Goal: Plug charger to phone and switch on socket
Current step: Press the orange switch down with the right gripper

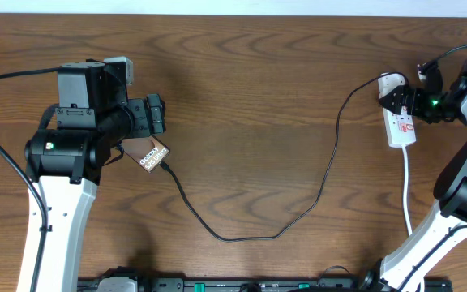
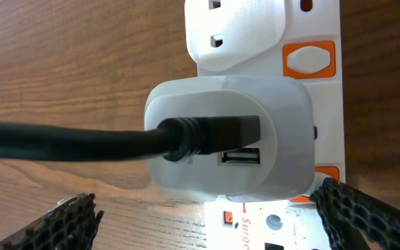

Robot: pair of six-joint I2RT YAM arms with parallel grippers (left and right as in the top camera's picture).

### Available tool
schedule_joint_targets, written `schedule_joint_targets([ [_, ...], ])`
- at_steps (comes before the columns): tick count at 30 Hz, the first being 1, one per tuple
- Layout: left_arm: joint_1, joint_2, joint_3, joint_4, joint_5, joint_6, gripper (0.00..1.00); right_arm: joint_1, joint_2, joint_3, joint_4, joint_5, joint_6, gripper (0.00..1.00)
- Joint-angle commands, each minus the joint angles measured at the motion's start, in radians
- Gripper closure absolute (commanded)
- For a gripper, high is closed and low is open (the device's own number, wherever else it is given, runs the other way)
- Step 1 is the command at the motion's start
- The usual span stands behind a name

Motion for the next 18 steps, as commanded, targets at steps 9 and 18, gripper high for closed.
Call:
schedule_joint_targets([
  [9, -0.002, -0.004, 0.004, 0.0, 0.006, 0.013, 0.09, 0.085, 0.039, -0.045, -0.005, -0.195, 0.01, 0.01],
  [18, -0.002, -0.004, 0.004, 0.0, 0.006, 0.013, 0.09, 0.085, 0.039, -0.045, -0.016, -0.196, 0.018, 0.01],
])
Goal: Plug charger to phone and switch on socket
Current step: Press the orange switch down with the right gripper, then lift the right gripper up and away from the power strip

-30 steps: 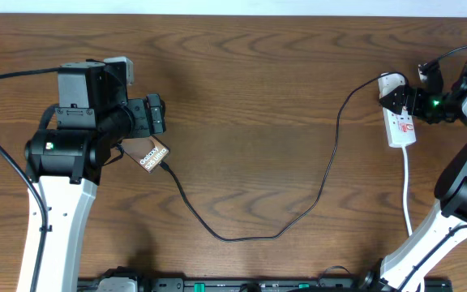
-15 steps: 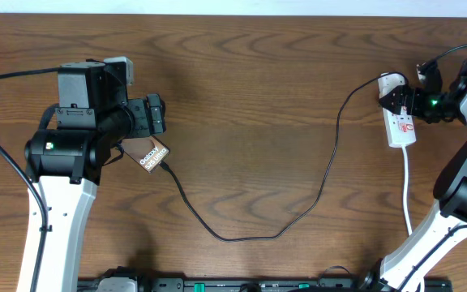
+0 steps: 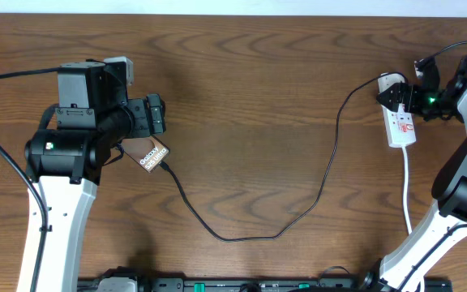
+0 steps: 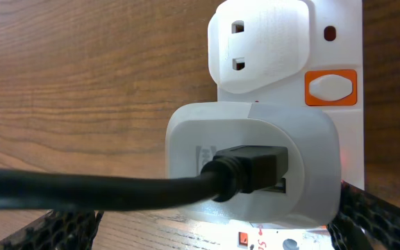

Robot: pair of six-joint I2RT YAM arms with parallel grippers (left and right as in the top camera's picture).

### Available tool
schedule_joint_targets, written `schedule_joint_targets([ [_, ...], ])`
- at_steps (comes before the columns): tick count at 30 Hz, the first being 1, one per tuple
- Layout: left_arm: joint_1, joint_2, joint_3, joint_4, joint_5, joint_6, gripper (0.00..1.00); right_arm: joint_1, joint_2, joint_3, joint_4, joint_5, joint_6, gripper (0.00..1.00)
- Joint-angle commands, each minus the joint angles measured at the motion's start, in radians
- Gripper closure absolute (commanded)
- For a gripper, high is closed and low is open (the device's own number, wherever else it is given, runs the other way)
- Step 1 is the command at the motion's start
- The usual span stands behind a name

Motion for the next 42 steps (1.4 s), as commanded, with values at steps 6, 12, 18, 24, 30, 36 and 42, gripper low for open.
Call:
schedule_joint_targets([
  [6, -0.002, -0.004, 0.004, 0.0, 0.006, 0.013, 0.09, 0.069, 0.04, -0.043, -0.02, -0.067, 0.101, 0.04],
  [12, -0.002, -0.004, 0.004, 0.0, 0.006, 0.013, 0.09, 0.066, 0.026, -0.026, -0.012, 0.098, 0.213, 0.04],
  [18, -0.002, -0.004, 0.004, 0.0, 0.006, 0.013, 0.09, 0.065, -0.04, -0.023, -0.012, 0.155, 0.251, 0.02],
  [24, -0.002, -0.004, 0.004, 0.001, 0.006, 0.013, 0.09, 0.065, -0.101, -0.023, -0.027, 0.243, 0.311, 0.02],
  [30, -0.002, -0.004, 0.004, 0.0, 0.006, 0.013, 0.09, 0.065, -0.176, -0.023, -0.041, 0.34, 0.389, 0.02],
  [36, -0.002, -0.004, 0.004, 0.001, 0.006, 0.013, 0.09, 0.065, -0.315, -0.023, -0.066, 0.433, 0.445, 0.02],
  [42, -0.002, -0.004, 0.004, 0.0, 0.006, 0.013, 0.09, 0.065, -0.548, -0.023, -0.126, 0.517, 0.531, 0.01],
])
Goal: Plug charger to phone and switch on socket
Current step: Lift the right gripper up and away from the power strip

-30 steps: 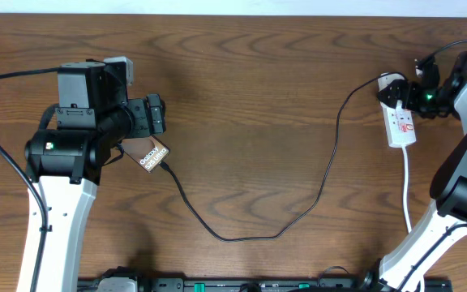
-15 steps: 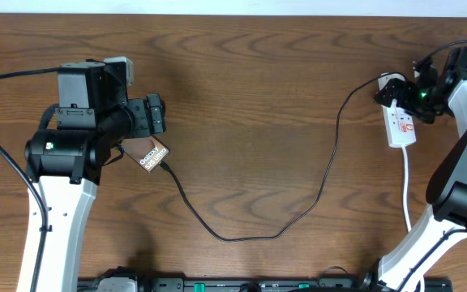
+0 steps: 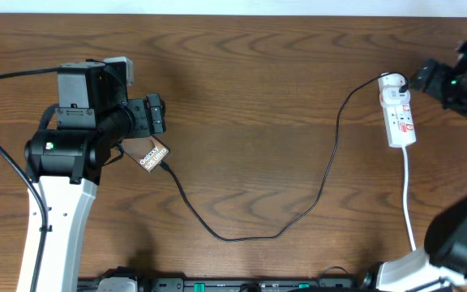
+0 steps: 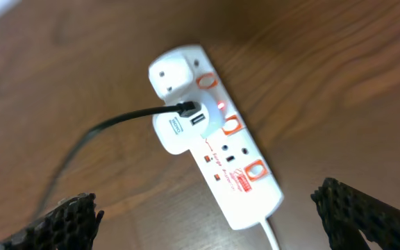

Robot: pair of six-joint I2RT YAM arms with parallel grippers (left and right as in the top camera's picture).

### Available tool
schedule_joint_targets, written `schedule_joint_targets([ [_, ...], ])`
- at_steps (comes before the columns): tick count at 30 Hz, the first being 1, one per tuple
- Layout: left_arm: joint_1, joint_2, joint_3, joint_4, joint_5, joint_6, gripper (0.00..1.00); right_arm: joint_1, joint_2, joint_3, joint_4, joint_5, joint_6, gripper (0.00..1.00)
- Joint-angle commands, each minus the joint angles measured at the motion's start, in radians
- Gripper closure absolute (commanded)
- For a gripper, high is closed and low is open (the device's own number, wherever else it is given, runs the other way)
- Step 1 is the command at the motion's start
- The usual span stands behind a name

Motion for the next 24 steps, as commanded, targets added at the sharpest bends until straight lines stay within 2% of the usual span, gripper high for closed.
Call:
schedule_joint_targets([
  [1, -0.002, -0.004, 0.004, 0.0, 0.006, 0.013, 0.09, 0.008, -0.153, -0.003, -0.02, 0.051, 0.056, 0.01],
  [7, -0.002, -0.004, 0.004, 0.0, 0.006, 0.013, 0.09, 0.008, -0.337, -0.003, -0.09, 0.051, 0.055, 0.01],
  [11, -0.002, -0.004, 0.004, 0.0, 0.006, 0.013, 0.09, 0.008, -0.395, -0.003, -0.155, 0.052, 0.055, 0.01],
  [24, -0.002, -0.004, 0.004, 0.001, 0.006, 0.013, 0.09, 0.008, -0.409, -0.003, -0.245, 0.052, 0.055, 0.01],
])
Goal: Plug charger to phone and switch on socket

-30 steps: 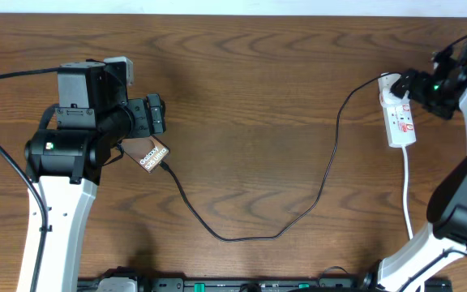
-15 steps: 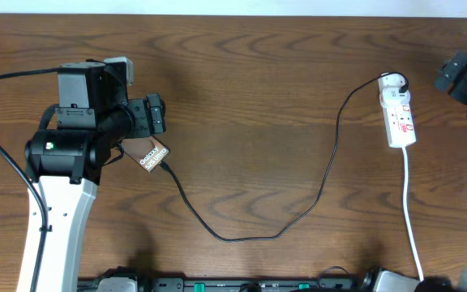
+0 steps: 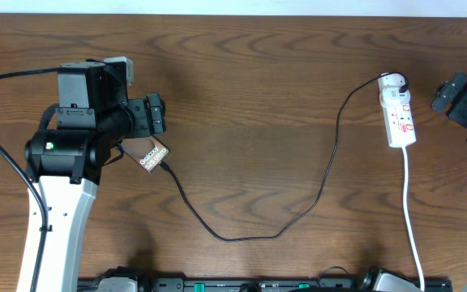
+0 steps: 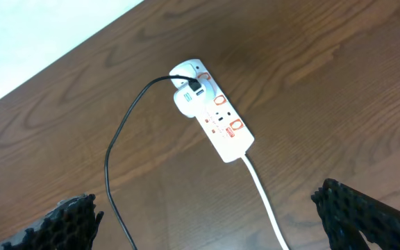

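The phone (image 3: 154,154) lies at the left with its brown back up, partly under my left arm. A black cable (image 3: 331,162) runs from its lower end across the table to the white charger (image 3: 393,83), which is plugged into the white power strip (image 3: 400,118). My left gripper (image 3: 155,115) sits just above the phone; its jaws are not clear from here. My right gripper (image 3: 460,96) is open, off to the right of the strip and well above it. The right wrist view shows the strip (image 4: 221,128), the charger (image 4: 186,97) and the cable (image 4: 117,160) far below its spread fingertips (image 4: 367,215).
The strip's white mains lead (image 3: 412,211) runs down to the table's front edge. The strip has orange rocker switches (image 4: 236,126). The black cable loops low across the middle of the wooden table (image 3: 242,81).
My right gripper has moved further right and higher, so the strip looks smaller in the wrist view. The left arm, phone and cable are unchanged.
My open right gripper was first close over the charger on the strip, its fingers either side. It stayed close a moment later. Then it was well back with a red light showing beside the charger. Now it is further off still.
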Robot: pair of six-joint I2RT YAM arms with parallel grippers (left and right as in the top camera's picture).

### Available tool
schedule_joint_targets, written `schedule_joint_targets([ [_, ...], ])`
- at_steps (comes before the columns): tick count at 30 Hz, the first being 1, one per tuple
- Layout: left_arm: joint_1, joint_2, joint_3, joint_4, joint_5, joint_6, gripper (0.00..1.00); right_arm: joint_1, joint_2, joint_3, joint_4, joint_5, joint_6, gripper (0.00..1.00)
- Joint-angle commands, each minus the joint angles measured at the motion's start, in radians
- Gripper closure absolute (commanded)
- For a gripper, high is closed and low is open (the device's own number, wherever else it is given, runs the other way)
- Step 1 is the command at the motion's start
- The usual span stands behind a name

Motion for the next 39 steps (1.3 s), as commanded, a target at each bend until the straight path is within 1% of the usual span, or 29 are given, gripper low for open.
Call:
schedule_joint_targets([
  [1, -0.002, -0.004, 0.004, 0.0, 0.006, 0.013, 0.09, 0.008, -0.005, -0.004, -0.001, 0.011, 0.011, 0.01],
  [29, -0.007, -0.004, 0.003, 0.0, 0.006, 0.014, 0.09, 0.008, -0.005, -0.004, -0.001, 0.011, 0.011, 0.01],
  [34, -0.007, -0.039, 0.003, 0.0, 0.006, 0.014, 0.09, 0.008, -0.005, -0.004, -0.001, 0.011, 0.011, 0.01],
  [39, -0.007, -0.111, 0.003, 0.0, 0.006, 0.014, 0.09, 0.008, -0.005, -0.004, -0.001, 0.011, 0.011, 0.01],
])
